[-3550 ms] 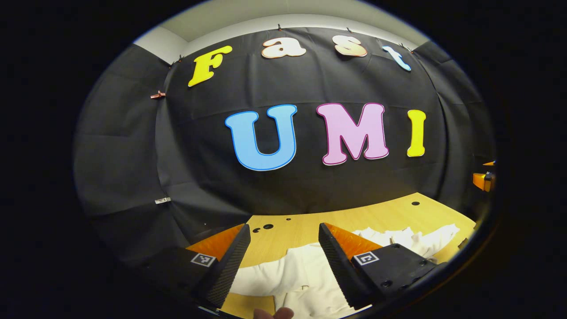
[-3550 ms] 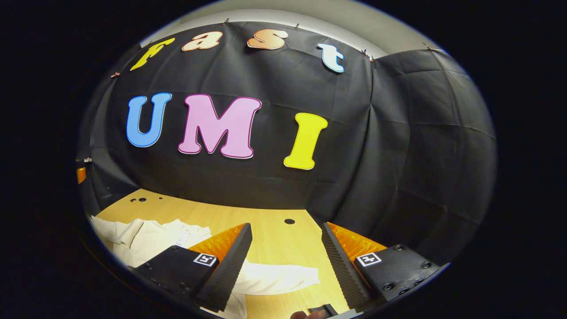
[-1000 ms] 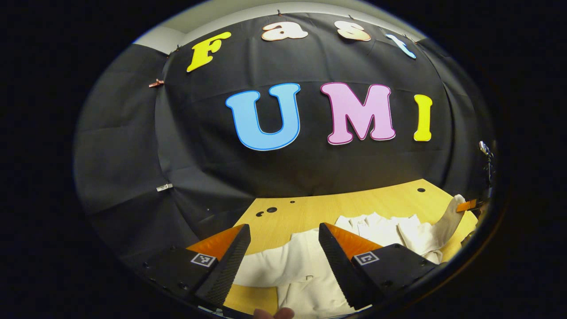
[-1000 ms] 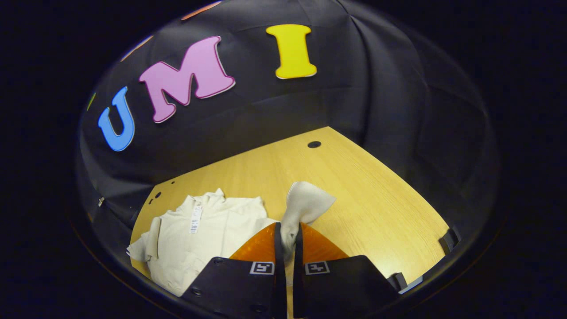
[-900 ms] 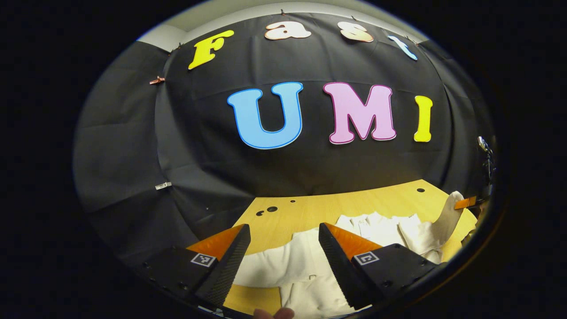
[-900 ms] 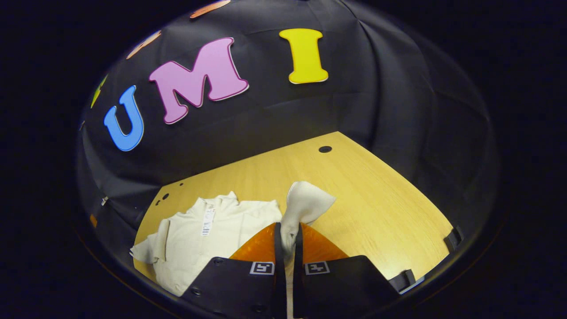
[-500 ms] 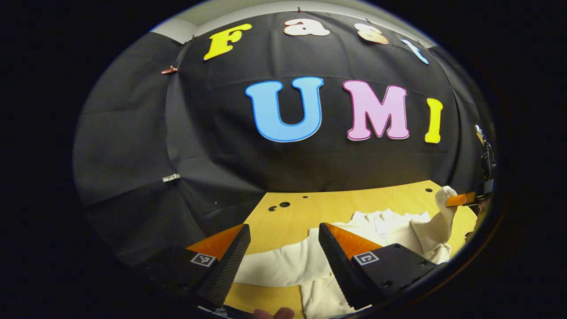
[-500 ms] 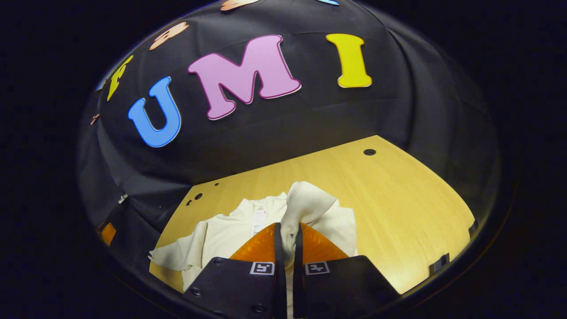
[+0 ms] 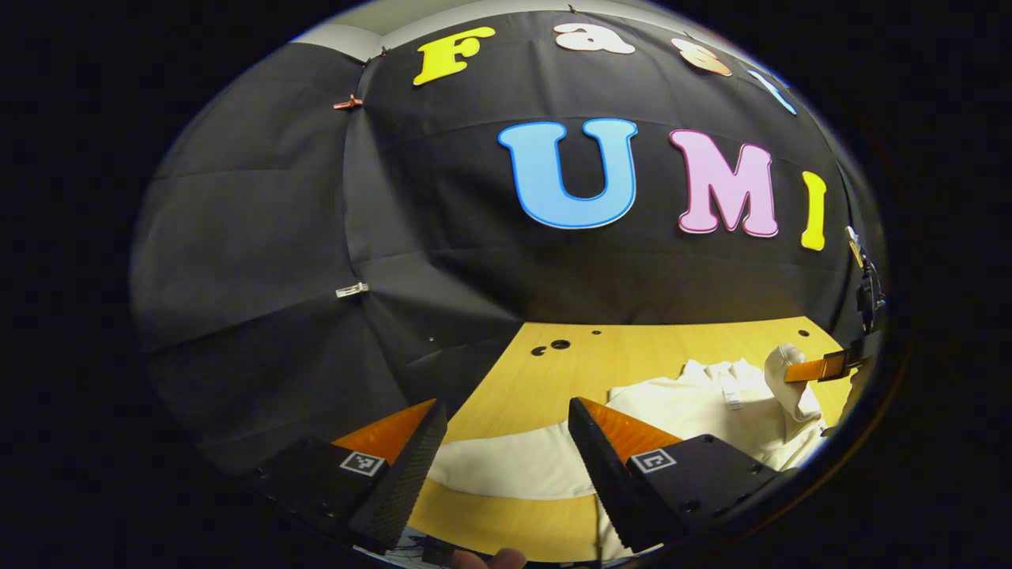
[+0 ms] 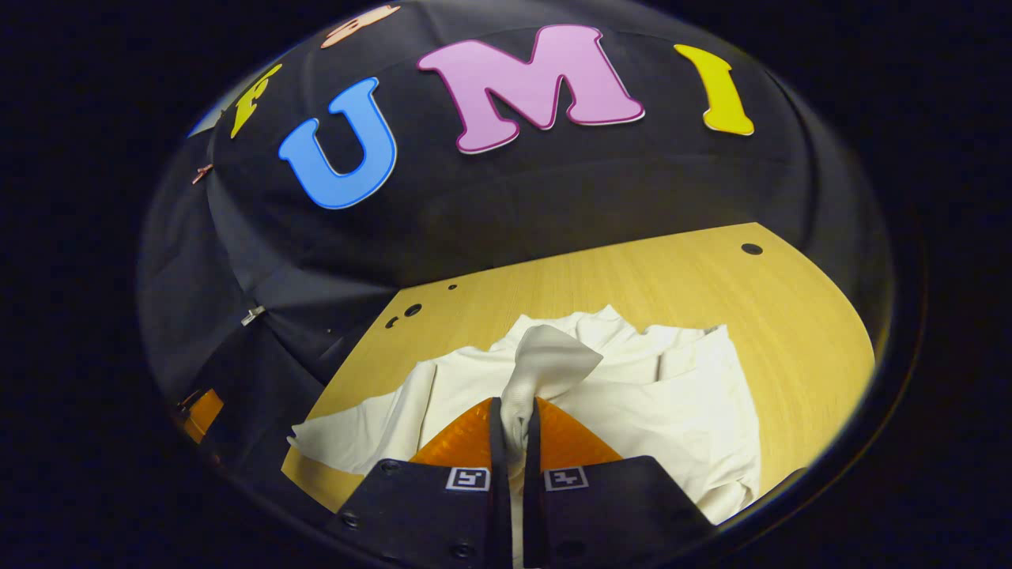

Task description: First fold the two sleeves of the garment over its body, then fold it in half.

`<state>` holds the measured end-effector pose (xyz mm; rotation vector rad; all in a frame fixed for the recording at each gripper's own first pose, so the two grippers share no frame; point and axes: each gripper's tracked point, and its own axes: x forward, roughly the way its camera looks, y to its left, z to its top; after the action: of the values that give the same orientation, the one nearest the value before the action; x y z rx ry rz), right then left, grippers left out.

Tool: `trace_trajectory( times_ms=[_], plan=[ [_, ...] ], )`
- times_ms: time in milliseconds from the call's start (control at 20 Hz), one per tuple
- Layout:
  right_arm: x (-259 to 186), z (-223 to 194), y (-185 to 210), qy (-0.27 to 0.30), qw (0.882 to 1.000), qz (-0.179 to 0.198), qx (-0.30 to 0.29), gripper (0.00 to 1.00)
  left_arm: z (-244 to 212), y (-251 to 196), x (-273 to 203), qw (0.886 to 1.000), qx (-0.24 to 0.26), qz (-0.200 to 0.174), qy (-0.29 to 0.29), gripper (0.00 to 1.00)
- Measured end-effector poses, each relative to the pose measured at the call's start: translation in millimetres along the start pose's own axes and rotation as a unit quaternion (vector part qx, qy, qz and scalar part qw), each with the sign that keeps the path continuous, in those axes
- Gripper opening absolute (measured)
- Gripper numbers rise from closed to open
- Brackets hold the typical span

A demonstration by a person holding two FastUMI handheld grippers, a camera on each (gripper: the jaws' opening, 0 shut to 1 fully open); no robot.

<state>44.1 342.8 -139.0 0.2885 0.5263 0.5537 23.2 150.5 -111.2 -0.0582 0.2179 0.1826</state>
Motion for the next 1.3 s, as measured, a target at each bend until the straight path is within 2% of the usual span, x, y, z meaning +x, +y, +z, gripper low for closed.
trace_trajectory(
  times_ms=[200, 550, 600, 650, 800, 950, 1000, 1150, 1300],
  plan=[
    [30, -37, 14, 0.043, 0.999, 0.004, -0.013, 0.10, -23, 22, 7, 1.000, -0.005, 0.020, 0.019, 0.97],
    [62, -88, 27, 0.108, 0.993, 0.005, -0.036, 0.14, -59, 42, 30, 0.998, -0.023, 0.028, 0.053, 0.97],
    [65, -93, 29, 0.117, 0.992, 0.006, -0.035, 0.05, -64, 45, 33, 0.997, -0.024, 0.030, 0.060, 0.97],
    [68, -99, 29, 0.125, 0.992, 0.005, -0.033, 0.18, -72, 47, 36, 0.997, -0.022, 0.032, 0.069, 0.97],
    [65, -107, 34, 0.142, 0.989, 0.011, -0.027, 0.25, -88, 54, 44, 0.995, -0.017, 0.040, 0.087, 0.97],
    [59, -108, 43, 0.146, 0.989, 0.029, -0.026, 0.46, -101, 55, 52, 0.994, -0.014, 0.041, 0.103, 0.97],
    [56, -105, 46, 0.143, 0.989, 0.035, -0.023, 0.46, -104, 55, 56, 0.993, -0.013, 0.040, 0.108, 0.97],
    [40, -93, 52, 0.133, 0.990, 0.054, -0.012, 0.63, -114, 56, 66, 0.992, -0.008, 0.040, 0.120, 0.97],
    [19, -79, 51, 0.121, 0.990, 0.067, -0.011, 0.66, -128, 54, 79, 0.990, -0.008, 0.028, 0.137, 0.97]
  ],
)
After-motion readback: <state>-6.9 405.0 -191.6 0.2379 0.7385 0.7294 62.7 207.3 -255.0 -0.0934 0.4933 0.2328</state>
